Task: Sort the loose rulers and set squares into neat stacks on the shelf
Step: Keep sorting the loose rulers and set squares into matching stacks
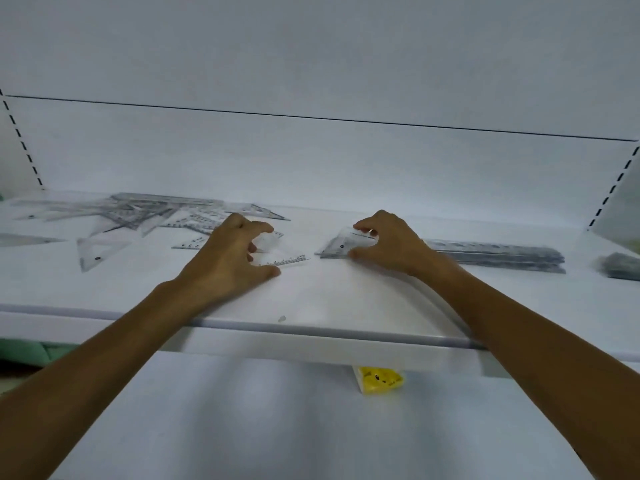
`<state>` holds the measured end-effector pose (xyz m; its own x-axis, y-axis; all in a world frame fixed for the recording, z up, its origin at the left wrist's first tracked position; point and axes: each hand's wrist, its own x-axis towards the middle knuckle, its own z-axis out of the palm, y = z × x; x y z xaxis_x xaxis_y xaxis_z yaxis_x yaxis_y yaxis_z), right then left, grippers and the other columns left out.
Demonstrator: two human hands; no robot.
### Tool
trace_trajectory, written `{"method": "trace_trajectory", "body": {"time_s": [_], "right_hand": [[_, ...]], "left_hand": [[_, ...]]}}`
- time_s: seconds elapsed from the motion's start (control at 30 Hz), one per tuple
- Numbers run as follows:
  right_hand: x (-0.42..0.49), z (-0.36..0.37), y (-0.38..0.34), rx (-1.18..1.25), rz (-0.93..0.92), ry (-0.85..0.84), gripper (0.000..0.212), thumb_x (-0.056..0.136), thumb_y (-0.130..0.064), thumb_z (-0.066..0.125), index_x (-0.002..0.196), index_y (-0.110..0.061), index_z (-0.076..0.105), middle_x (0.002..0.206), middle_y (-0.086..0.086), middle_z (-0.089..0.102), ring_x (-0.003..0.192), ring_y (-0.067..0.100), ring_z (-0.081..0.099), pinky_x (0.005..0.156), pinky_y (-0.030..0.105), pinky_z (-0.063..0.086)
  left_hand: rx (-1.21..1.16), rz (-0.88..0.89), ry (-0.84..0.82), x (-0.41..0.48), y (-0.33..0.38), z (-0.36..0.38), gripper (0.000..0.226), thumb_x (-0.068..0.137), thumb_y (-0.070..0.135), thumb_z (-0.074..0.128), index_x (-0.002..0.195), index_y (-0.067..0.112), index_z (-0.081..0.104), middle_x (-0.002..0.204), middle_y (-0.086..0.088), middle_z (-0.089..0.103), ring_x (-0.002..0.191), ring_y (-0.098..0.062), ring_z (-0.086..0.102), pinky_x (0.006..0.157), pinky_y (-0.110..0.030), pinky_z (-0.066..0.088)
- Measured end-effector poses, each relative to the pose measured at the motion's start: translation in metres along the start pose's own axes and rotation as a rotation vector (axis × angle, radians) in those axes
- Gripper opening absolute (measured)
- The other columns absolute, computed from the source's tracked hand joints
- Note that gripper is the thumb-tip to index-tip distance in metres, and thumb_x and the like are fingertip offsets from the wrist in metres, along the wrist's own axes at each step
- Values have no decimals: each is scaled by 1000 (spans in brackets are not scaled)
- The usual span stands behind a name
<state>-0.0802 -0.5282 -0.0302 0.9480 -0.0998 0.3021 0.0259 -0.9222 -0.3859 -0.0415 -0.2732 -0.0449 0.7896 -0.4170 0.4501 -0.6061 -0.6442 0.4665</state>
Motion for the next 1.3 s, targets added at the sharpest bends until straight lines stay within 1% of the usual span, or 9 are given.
{"method": "trace_trajectory", "body": {"time_s": [0.07, 0.17, 0.33, 0.47, 0.6, 0.77, 1.0, 1.2, 1.3], "right_hand": [[0, 1, 3, -15, -7, -34, 43, 72, -38, 69, 108, -14, 63, 102, 3, 58, 103, 22, 55, 92, 39, 44], [-1, 5, 6, 26, -4, -26, 50, 75, -37, 67, 120, -19, 58, 114, 0, 56, 109, 19, 52, 97, 40, 41], [-4, 8, 5, 31, -46, -14, 53, 80, -37, 65, 128, -18, 50, 127, 1, 51, 120, 18, 45, 103, 37, 36], [-16, -5, 7, 80, -98, 97, 43, 84, -30, 64, 123, -16, 54, 123, 3, 54, 116, 18, 47, 98, 34, 39], [-40, -31, 23, 103, -100, 225, 34, 85, -20, 62, 118, -12, 57, 115, 3, 59, 107, 17, 52, 91, 33, 42], [-83, -72, 67, 99, 29, 327, 31, 84, -14, 61, 115, -11, 59, 106, 3, 64, 93, 17, 58, 83, 27, 45], [-158, -131, 139, -39, 338, 416, 35, 84, -17, 62, 118, -12, 56, 108, 3, 62, 89, 13, 55, 85, 28, 46], [-225, -156, 181, -115, 607, 497, 37, 84, -18, 62, 121, -15, 56, 110, 3, 61, 89, 13, 54, 85, 30, 46], [-251, -158, 194, -160, 669, 515, 36, 86, -19, 59, 121, -15, 55, 111, 3, 61, 90, 11, 52, 81, 26, 43]], "left_hand": [[19, 6, -10, -2, 2, 1, 60, 69, 35, 76, 124, 27, 53, 108, 5, 45, 79, 4, 50, 74, -19, 40], [36, 16, -17, -4, 5, 3, 61, 70, 37, 75, 126, 28, 52, 105, 7, 46, 81, -2, 50, 78, -23, 40], [49, 27, 18, -7, 9, 3, 67, 68, 42, 76, 127, 24, 48, 106, 11, 47, 78, 7, 48, 67, -16, 36], [54, 84, 32, 2, 21, 1, 68, 65, 45, 76, 123, 18, 54, 105, 6, 52, 74, 8, 48, 62, -5, 33], [8, 143, 33, 12, 57, 14, 70, 65, 52, 73, 124, 19, 55, 103, 11, 51, 75, 6, 50, 65, -14, 36], [-47, 241, -62, 19, 122, 55, 67, 65, 52, 73, 123, 24, 56, 102, 16, 49, 83, -5, 54, 78, -27, 43], [-129, 433, -235, 34, 216, 115, 67, 69, 48, 73, 127, 22, 51, 121, 4, 55, 94, -13, 55, 90, -36, 46], [-179, 595, -350, 47, 274, 155, 61, 69, 50, 72, 122, 25, 54, 115, 5, 57, 91, -12, 54, 88, -34, 45], [-198, 639, -408, 46, 296, 173, 62, 69, 53, 71, 121, 25, 55, 116, 5, 58, 89, -11, 54, 89, -34, 46]]}}
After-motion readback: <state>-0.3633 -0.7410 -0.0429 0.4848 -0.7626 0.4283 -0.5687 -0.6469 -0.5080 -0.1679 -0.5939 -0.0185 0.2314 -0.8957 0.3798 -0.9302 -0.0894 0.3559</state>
